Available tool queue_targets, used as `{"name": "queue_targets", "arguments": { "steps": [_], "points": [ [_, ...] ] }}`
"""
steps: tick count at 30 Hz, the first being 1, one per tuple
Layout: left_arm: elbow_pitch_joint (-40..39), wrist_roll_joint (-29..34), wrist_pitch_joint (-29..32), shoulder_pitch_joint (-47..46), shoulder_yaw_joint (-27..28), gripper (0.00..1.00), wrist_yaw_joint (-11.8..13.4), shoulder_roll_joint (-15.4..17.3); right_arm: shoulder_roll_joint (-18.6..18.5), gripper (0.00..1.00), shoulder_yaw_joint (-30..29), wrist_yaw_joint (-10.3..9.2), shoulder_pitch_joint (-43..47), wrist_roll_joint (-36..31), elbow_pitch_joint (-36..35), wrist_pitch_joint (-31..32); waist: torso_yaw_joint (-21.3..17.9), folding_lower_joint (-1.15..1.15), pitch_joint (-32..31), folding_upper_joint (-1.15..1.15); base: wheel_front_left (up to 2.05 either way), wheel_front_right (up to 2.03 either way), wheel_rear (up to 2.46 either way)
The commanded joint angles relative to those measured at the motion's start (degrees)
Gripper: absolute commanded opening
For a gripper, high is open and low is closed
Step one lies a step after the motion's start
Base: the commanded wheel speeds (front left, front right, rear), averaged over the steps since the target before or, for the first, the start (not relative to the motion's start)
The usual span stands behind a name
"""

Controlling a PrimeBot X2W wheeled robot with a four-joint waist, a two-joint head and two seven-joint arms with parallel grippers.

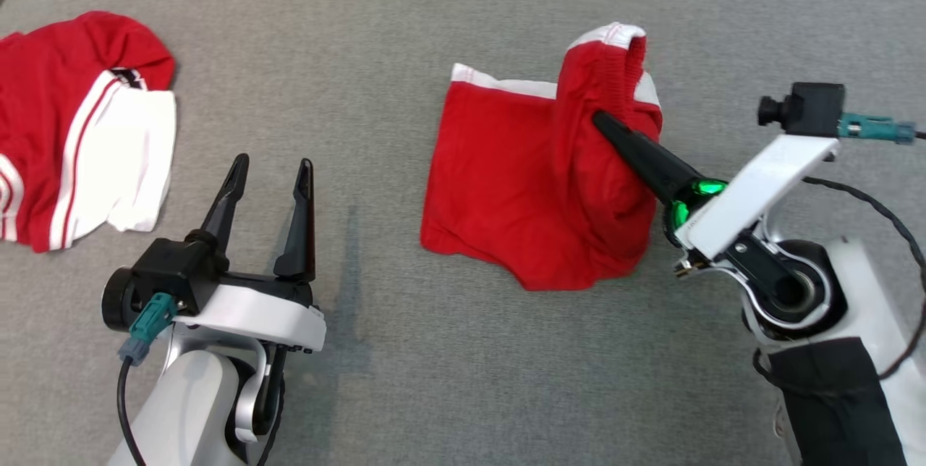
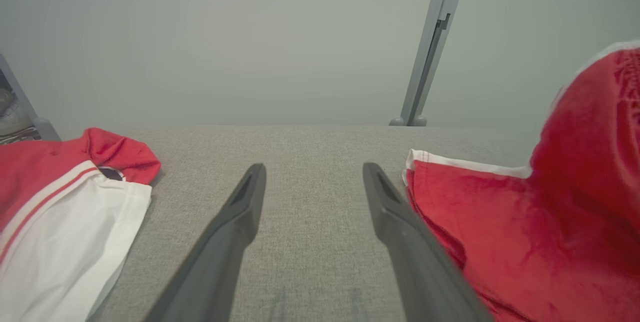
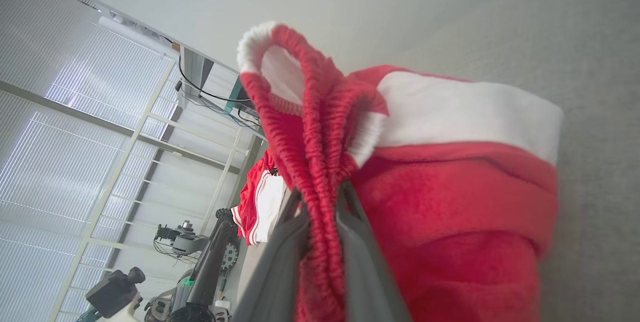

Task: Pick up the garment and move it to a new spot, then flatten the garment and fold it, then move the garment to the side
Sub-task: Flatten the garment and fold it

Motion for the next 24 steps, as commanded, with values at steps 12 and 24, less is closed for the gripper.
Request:
{"name": "queue_targets", "arguments": {
  "steps": [12,24],
  "points": [
    [2.04,-0.35,-1.23,-2.07,-0.93,1.00,-1.29,-2.13,0.52,0.00,8.84,0.13,-9.42,5.26,15.26,-8.76,5.12,0.00,2.30,0.00,0.00,0.00,0.00],
    [3.17,0.34,-1.80,-3.07,-0.52,1.00,-1.65,-2.76,0.54,1.00,16.51,0.13,-12.46,8.46,17.58,-14.73,4.28,0.00,3.22,0.00,0.00,0.00,0.00]
  ]
}}
